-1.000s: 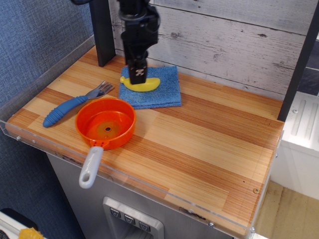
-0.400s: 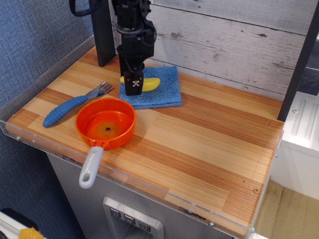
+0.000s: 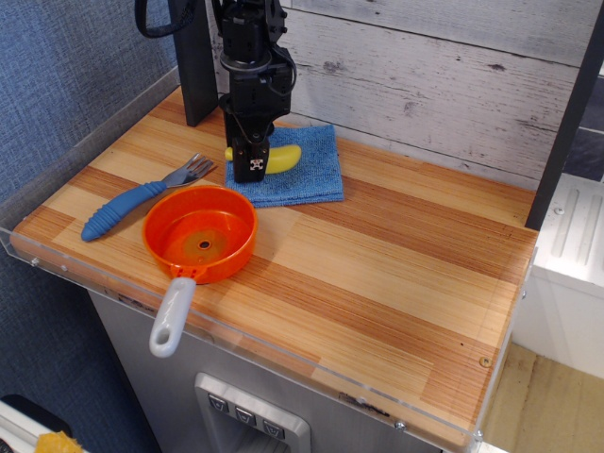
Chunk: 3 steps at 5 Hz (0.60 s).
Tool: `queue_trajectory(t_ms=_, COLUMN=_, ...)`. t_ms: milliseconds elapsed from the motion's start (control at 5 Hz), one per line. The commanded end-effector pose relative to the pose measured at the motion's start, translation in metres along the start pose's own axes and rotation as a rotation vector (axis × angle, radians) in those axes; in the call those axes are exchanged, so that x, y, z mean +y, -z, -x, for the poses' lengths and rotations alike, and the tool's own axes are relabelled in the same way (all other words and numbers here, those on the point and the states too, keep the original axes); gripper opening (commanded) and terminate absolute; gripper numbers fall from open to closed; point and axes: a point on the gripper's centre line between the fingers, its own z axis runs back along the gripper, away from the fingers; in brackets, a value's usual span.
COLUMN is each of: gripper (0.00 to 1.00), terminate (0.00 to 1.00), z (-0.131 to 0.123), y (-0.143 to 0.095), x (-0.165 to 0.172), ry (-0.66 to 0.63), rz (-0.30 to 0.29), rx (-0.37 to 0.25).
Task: Move banana to the upper right corner of the table.
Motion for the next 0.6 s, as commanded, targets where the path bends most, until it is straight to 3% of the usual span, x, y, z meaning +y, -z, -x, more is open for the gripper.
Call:
queue_trajectory(t_ms=0, gripper=0.00, terminate=0.00, z=-0.002, y=-0.028, x=0.011, ry=-0.030, rz=-0.046, rx=-0.006)
queue_trajectory(t_ms=400, gripper=0.00, terminate=0.00, z=-0.003, y=-0.064, x=0.008, ry=-0.052, rz=-0.087, rx=-0.059)
